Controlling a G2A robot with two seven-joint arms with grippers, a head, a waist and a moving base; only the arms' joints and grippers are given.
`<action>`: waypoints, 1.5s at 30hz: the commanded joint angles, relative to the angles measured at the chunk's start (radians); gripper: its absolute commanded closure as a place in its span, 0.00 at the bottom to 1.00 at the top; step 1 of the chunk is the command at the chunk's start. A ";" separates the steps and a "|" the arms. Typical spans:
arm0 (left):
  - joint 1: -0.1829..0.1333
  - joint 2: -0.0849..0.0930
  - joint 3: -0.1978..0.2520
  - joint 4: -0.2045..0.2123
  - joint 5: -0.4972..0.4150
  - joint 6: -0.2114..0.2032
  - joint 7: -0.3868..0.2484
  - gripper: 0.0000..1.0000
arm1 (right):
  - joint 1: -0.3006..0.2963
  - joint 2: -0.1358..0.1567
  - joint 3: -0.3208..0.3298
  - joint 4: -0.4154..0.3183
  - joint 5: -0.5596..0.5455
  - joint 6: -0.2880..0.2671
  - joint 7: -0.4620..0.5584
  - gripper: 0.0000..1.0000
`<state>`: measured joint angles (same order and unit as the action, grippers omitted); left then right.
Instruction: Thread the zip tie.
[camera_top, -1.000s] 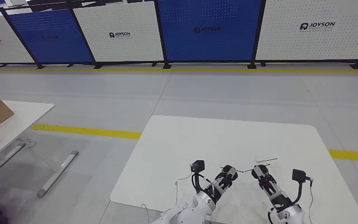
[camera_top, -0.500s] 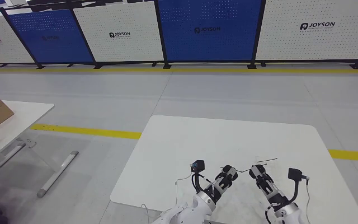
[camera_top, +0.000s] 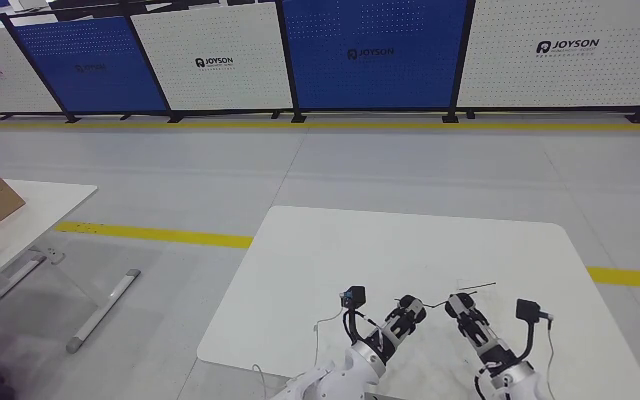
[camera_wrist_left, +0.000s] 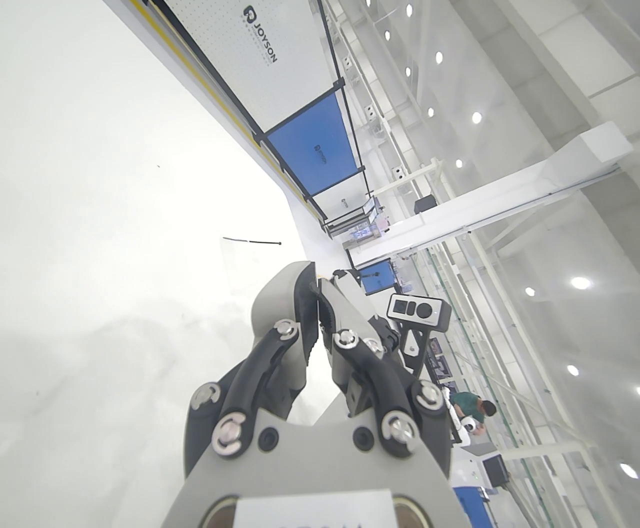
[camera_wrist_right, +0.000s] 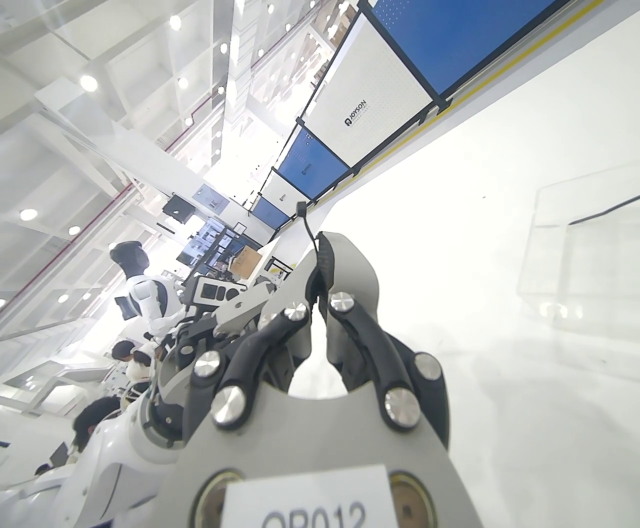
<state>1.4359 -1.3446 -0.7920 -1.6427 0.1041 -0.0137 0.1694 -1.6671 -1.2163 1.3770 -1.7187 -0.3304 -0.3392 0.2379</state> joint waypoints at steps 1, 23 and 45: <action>0.001 -0.001 -0.002 0.001 -0.023 -0.008 -0.012 1.00 | -0.001 0.001 0.001 -0.002 0.003 -0.001 0.005 1.00; 0.005 -0.015 -0.035 0.008 -0.155 -0.059 -0.020 1.00 | -0.001 0.007 0.001 -0.016 0.051 -0.001 -0.011 1.00; -0.001 -0.019 -0.028 0.009 -0.168 -0.057 -0.064 1.00 | 0.011 0.011 -0.015 -0.006 0.049 0.012 0.001 1.00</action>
<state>1.4343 -1.3626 -0.8194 -1.6314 -0.0503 -0.0696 0.1136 -1.6578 -1.2052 1.3650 -1.7256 -0.2764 -0.3323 0.2358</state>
